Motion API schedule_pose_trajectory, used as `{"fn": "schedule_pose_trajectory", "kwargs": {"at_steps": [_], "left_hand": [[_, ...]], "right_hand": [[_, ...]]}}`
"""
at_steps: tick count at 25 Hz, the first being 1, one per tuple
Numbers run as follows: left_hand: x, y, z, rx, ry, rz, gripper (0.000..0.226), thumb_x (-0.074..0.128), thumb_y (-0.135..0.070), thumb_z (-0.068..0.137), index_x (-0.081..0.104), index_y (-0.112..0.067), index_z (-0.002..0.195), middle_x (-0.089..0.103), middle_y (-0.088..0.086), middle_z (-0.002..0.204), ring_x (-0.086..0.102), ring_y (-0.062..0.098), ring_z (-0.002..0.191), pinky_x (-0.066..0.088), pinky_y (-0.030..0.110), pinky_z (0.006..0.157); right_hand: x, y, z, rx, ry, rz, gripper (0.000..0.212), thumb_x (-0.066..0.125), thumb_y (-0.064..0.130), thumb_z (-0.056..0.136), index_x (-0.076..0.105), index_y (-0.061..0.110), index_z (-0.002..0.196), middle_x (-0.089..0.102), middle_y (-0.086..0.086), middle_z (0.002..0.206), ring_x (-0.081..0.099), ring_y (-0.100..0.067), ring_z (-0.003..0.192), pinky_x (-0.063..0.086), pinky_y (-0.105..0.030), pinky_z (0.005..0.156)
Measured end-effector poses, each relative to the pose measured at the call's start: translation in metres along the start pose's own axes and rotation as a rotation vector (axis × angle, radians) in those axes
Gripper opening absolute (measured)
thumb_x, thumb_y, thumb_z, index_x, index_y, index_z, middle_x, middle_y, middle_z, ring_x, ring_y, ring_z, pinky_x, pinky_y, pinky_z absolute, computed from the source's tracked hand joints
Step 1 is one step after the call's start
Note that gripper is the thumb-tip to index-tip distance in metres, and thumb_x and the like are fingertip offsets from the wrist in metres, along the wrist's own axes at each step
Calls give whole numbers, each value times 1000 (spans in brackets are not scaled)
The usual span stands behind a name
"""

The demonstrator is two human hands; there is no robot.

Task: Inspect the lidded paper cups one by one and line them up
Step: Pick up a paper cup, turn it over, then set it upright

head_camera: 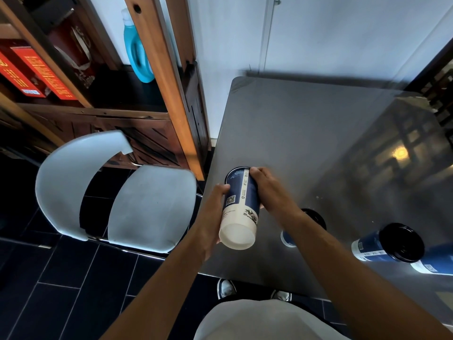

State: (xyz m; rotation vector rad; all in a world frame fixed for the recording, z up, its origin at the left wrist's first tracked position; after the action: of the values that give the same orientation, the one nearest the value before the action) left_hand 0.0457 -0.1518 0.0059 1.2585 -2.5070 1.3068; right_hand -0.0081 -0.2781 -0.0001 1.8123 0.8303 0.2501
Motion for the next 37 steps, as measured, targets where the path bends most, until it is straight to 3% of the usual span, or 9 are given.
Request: {"fn": "schedule_pose_trajectory", "kwargs": {"at_steps": [4, 13, 17, 21, 22, 26, 29, 34, 37], "left_hand": [[2, -2, 0, 38, 5, -98, 33, 47, -31, 101, 60, -11, 124, 66, 22, 102, 65, 29, 73, 60, 33, 59], [1, 4, 2, -23, 52, -199, 40, 44, -38, 99, 67, -7, 111, 63, 26, 103, 61, 32, 77, 59, 31, 58], [-10, 8, 7, 22, 57, 4, 51, 46, -54, 97, 69, -12, 117, 64, 33, 105, 63, 42, 85, 50, 31, 56], [-38, 3, 8, 134, -83, 278, 72, 56, -68, 81, 63, -11, 124, 74, 17, 93, 73, 28, 72, 56, 35, 54], [-45, 3, 8, 152, -110, 303, 71, 57, -66, 79, 62, -12, 125, 76, 14, 96, 75, 28, 77, 59, 39, 61], [-57, 5, 11, 257, -89, 468, 39, 50, -41, 101, 60, -20, 133, 79, -2, 103, 76, 17, 94, 63, 39, 78], [-61, 8, 16, 307, -60, 518, 30, 47, -15, 107, 58, -23, 133, 78, -7, 106, 75, 11, 97, 62, 28, 74], [-73, 24, 34, 311, -63, 706, 50, 62, -11, 98, 51, -33, 141, 68, -8, 124, 65, 6, 116, 53, 26, 94], [-90, 33, 47, 305, -111, 722, 59, 83, -18, 81, 55, -32, 131, 69, -10, 123, 63, 6, 119, 54, 32, 99]], "right_hand": [[-4, -4, 0, 32, -46, 49, 30, 39, 40, 107, 57, 16, 104, 59, -2, 91, 57, -14, 80, 46, -30, 69], [4, -15, -3, 85, -19, 198, 29, 44, 47, 92, 61, 24, 96, 63, -4, 93, 62, -24, 90, 56, -57, 92], [8, -17, -4, 105, -10, 247, 36, 52, 52, 81, 63, 24, 100, 67, -4, 99, 66, -24, 94, 55, -57, 97], [14, -32, -12, 153, 83, 285, 91, 75, 59, 65, 50, 14, 141, 65, -7, 131, 68, -25, 115, 56, -49, 102], [14, -35, -15, 149, 109, 272, 96, 79, 58, 65, 48, 13, 144, 65, -7, 132, 68, -25, 116, 55, -48, 104], [22, -51, -24, 122, 240, 99, 60, 77, 40, 86, 58, 16, 137, 75, -4, 121, 73, -23, 109, 54, -50, 104], [25, -63, -27, 101, 285, -70, 77, 84, 31, 77, 47, 34, 145, 71, 0, 126, 70, -22, 113, 54, -50, 102], [28, -68, -20, -73, 139, -349, 75, 85, 16, 75, 47, 25, 140, 65, 4, 119, 66, -18, 104, 49, -17, 77], [42, -81, -12, -173, 54, -370, 67, 87, 17, 72, 57, 18, 132, 66, 0, 122, 62, -13, 107, 46, -13, 82]]}}
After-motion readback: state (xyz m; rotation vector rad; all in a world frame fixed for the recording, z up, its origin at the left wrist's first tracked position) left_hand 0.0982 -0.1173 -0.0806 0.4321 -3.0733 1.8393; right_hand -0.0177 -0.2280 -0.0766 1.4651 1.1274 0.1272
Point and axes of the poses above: each hand's wrist, its own z-axis towards the middle knuckle, its own x-axis out of the palm, y = z × x, the point moved 10 cm from there along z, towards the middle knuckle
